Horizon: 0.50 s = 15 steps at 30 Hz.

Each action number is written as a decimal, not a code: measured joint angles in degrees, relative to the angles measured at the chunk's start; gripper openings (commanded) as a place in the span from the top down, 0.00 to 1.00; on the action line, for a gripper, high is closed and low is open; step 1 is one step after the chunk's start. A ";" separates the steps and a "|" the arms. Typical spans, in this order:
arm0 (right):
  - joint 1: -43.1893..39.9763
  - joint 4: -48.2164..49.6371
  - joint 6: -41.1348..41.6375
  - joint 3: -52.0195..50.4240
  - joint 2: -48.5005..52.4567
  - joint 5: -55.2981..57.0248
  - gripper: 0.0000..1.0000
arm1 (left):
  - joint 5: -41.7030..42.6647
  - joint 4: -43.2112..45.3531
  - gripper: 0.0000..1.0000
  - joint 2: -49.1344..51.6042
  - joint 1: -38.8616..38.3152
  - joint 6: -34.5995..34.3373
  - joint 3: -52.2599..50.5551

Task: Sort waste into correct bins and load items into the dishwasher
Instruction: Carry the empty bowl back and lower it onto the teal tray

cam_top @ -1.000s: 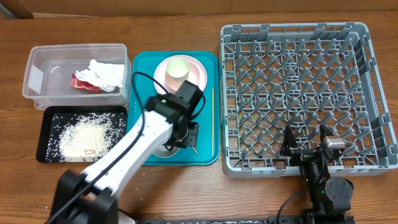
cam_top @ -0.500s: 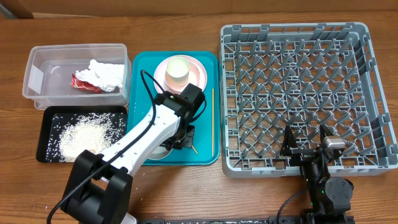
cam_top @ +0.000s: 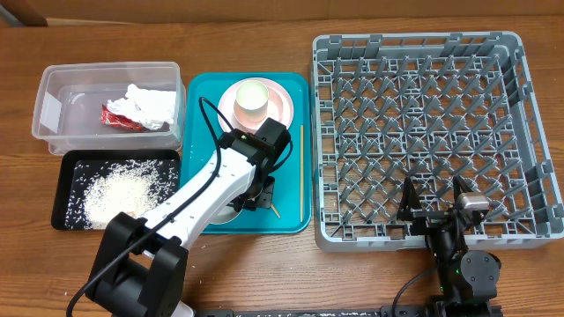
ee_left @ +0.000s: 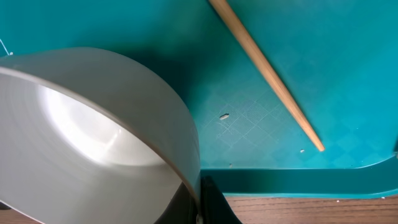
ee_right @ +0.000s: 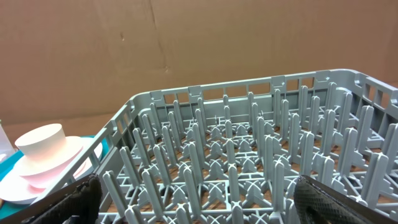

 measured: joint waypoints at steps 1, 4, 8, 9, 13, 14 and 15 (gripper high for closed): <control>0.02 0.02 -0.02 0.00 0.00 0.00 0.00 | 0.00 0.00 0.96 0.00 0.00 0.00 0.00; 0.00 0.00 0.00 0.00 0.00 0.00 0.00 | 0.00 0.02 0.95 0.00 0.00 0.00 0.00; 0.00 0.00 0.00 0.00 0.00 -0.02 0.00 | 0.00 0.00 0.91 0.00 0.00 -0.07 -0.02; 0.02 0.02 -0.02 0.00 0.00 0.00 0.00 | -0.02 0.02 0.90 0.00 0.00 -0.17 -0.02; 0.02 0.02 -0.02 0.00 0.00 -0.02 0.00 | -0.22 0.09 0.90 0.00 0.00 -0.48 -0.11; 0.02 0.00 0.00 0.02 0.00 -0.02 0.00 | -0.24 0.09 0.90 0.00 0.00 -0.50 -0.13; 0.00 0.00 -0.04 0.00 0.00 0.00 0.00 | -0.35 0.09 0.87 0.00 0.00 -0.63 -0.13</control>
